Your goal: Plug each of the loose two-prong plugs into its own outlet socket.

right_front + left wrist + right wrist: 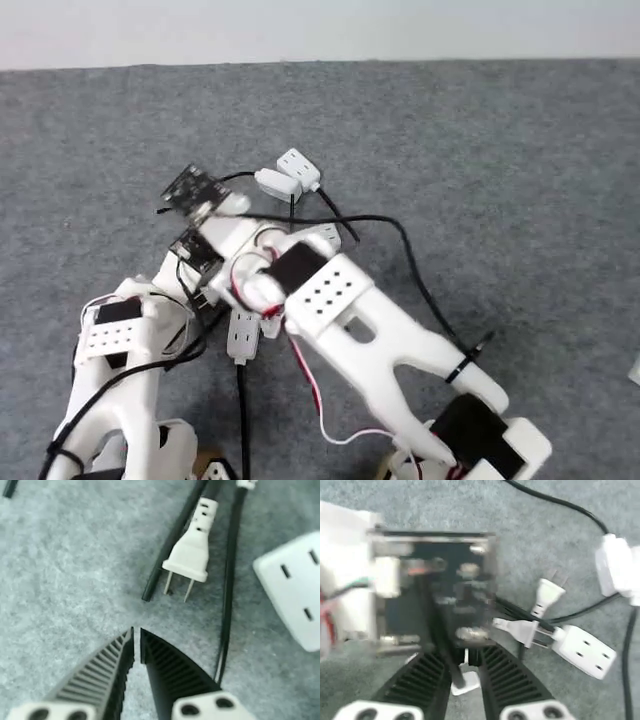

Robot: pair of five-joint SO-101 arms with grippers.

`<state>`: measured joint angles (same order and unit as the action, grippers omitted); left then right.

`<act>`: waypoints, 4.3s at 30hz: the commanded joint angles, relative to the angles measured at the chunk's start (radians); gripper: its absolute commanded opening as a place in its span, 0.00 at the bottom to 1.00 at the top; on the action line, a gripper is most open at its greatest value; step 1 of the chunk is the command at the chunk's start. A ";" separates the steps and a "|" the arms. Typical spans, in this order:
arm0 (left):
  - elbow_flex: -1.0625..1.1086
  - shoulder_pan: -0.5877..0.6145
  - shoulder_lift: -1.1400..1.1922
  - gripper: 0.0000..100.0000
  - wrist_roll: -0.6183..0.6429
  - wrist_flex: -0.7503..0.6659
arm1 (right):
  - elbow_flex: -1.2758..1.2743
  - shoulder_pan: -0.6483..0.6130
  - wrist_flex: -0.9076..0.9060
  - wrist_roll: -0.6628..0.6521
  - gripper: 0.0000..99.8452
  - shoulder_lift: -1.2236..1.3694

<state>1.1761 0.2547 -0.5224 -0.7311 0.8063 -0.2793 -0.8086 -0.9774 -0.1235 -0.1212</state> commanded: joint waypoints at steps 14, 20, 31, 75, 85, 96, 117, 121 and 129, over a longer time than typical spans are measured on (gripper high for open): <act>-0.005 0.040 -0.028 0.01 0.023 -0.046 | 0.160 0.185 -0.139 -0.163 0.23 -0.076; -0.005 0.040 -0.028 0.01 0.023 -0.046 | 0.002 0.173 -0.116 0.089 0.23 -0.137; -0.007 0.041 -0.028 0.01 0.034 -0.054 | -0.173 0.137 0.226 0.393 0.23 0.104; -0.008 0.078 -0.020 0.21 0.172 -0.110 | 0.204 0.088 -0.117 0.347 0.01 0.423; -0.016 0.078 -0.018 0.21 0.176 -0.107 | 0.249 0.054 -0.248 0.135 0.01 0.335; -0.498 0.078 0.514 0.04 0.173 0.193 | -0.017 0.094 -0.211 0.087 0.01 -0.242; -0.219 -0.049 0.249 0.02 -0.117 0.158 | -0.407 -0.094 0.219 0.146 0.01 -0.346; -0.134 -0.060 0.155 0.02 -0.163 0.137 | -0.407 -0.093 0.245 0.146 0.01 -0.331; -0.010 -0.083 -0.002 0.02 -0.230 0.115 | -0.393 -0.090 0.239 0.146 0.01 -0.329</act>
<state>1.1515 0.1933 -0.4611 -0.9444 0.9536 -0.7012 -0.8976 -0.7549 0.0115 -0.4526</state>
